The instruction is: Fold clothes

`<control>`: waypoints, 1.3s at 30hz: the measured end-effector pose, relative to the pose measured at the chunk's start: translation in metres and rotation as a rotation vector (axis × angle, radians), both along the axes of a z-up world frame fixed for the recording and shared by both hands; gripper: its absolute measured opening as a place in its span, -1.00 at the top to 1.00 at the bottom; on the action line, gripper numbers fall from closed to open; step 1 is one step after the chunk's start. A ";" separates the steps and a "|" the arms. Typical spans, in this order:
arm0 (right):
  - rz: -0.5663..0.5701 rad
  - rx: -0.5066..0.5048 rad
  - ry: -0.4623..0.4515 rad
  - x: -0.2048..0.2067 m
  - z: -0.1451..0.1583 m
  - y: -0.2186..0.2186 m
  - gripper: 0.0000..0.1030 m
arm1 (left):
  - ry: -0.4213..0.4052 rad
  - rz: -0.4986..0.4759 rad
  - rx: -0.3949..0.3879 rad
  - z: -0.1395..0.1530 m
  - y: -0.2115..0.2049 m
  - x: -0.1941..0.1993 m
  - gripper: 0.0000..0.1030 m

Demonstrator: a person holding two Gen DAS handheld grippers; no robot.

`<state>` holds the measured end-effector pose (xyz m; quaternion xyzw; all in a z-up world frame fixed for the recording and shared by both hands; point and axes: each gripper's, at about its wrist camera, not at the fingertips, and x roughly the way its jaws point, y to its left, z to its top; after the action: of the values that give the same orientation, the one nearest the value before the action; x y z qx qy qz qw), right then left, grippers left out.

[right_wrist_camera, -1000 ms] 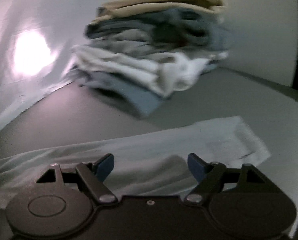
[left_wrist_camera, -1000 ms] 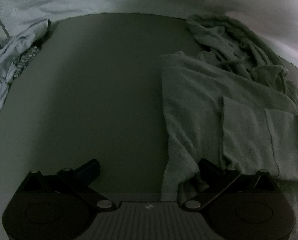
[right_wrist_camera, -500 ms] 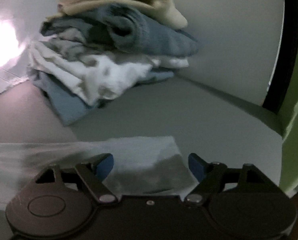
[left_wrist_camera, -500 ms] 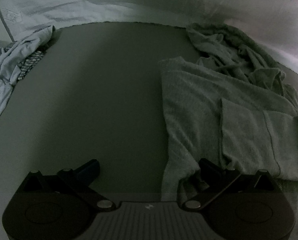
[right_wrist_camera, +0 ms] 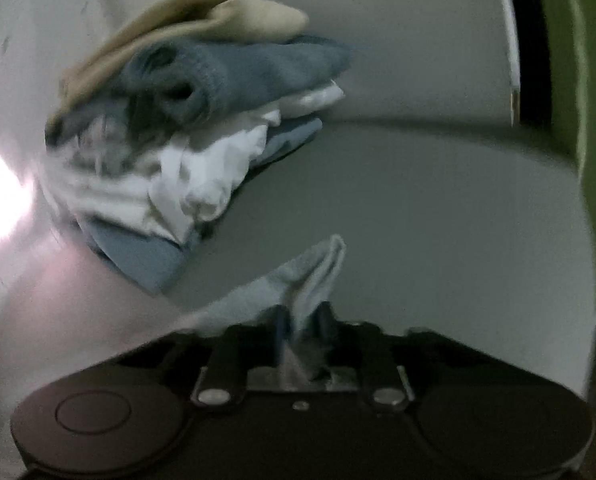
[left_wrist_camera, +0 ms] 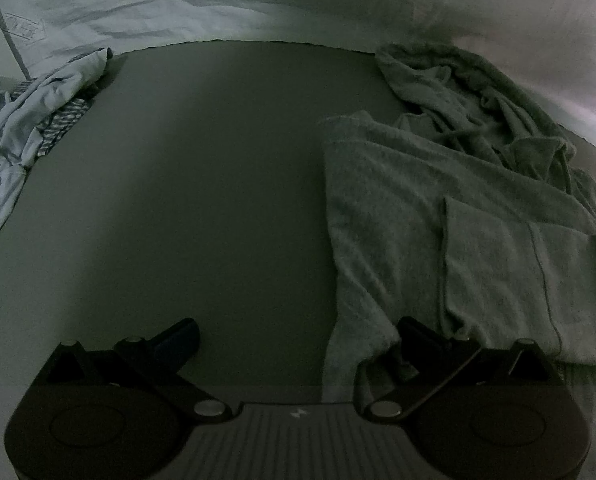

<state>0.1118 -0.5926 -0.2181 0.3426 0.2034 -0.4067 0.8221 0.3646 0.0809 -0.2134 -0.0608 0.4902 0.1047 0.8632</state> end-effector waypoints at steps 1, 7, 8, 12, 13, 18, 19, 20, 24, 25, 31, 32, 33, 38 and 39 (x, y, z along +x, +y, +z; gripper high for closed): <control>-0.034 0.081 -0.095 -0.009 -0.005 -0.002 0.80 | -0.002 0.000 0.001 0.000 0.000 0.000 -1.00; -0.317 0.677 -0.778 -0.042 -0.076 0.026 0.85 | 0.001 0.001 -0.002 0.001 0.001 0.000 -1.00; -0.320 0.711 -0.820 -0.036 -0.082 0.037 0.85 | -0.006 0.001 -0.001 0.000 0.000 -0.001 -1.00; -0.170 0.859 -0.845 0.012 -0.088 0.075 0.85 | -0.028 0.002 0.005 -0.001 0.000 -0.004 -1.00; -0.120 0.897 -0.834 0.028 -0.088 0.085 0.85 | -0.030 0.001 0.005 -0.001 0.000 -0.004 -1.00; 0.205 0.997 -0.669 0.115 -0.074 0.146 0.85 | -0.047 -0.005 0.007 -0.002 0.001 -0.006 -1.00; 0.269 1.018 -0.636 0.132 -0.072 0.160 0.85 | -0.053 -0.006 0.009 -0.002 0.001 -0.007 -1.00; 0.346 1.033 -0.599 0.148 -0.069 0.175 0.85 | -0.059 -0.006 0.010 -0.002 0.001 -0.008 -1.00; 0.618 1.044 -0.421 0.202 -0.054 0.236 0.85 | -0.069 -0.011 0.013 -0.002 0.000 -0.010 -1.00; 0.671 1.039 -0.390 0.211 -0.051 0.249 0.85 | -0.068 -0.012 0.012 -0.002 0.000 -0.010 -1.00; 0.855 0.984 -0.169 0.244 -0.049 0.299 0.42 | -0.085 -0.008 0.015 -0.003 0.000 -0.012 -1.00; 0.857 0.991 -0.150 0.245 -0.051 0.299 0.25 | -0.086 -0.007 0.014 -0.003 0.000 -0.013 -1.00; 0.859 0.997 -0.131 0.245 -0.052 0.299 0.00 | -0.086 -0.007 0.013 -0.003 0.000 -0.013 -1.00; 0.994 0.883 -0.144 0.248 -0.022 0.289 -0.98 | -0.059 0.001 0.005 -0.001 0.001 -0.008 -1.00; 1.018 0.805 -0.140 0.245 -0.012 0.286 -0.98 | -0.051 0.002 0.003 0.000 0.001 -0.007 -1.00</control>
<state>0.3568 -0.3069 -0.2297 0.5102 0.4227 0.1649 0.7306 0.3578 0.0820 -0.2139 -0.0626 0.4676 0.1049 0.8755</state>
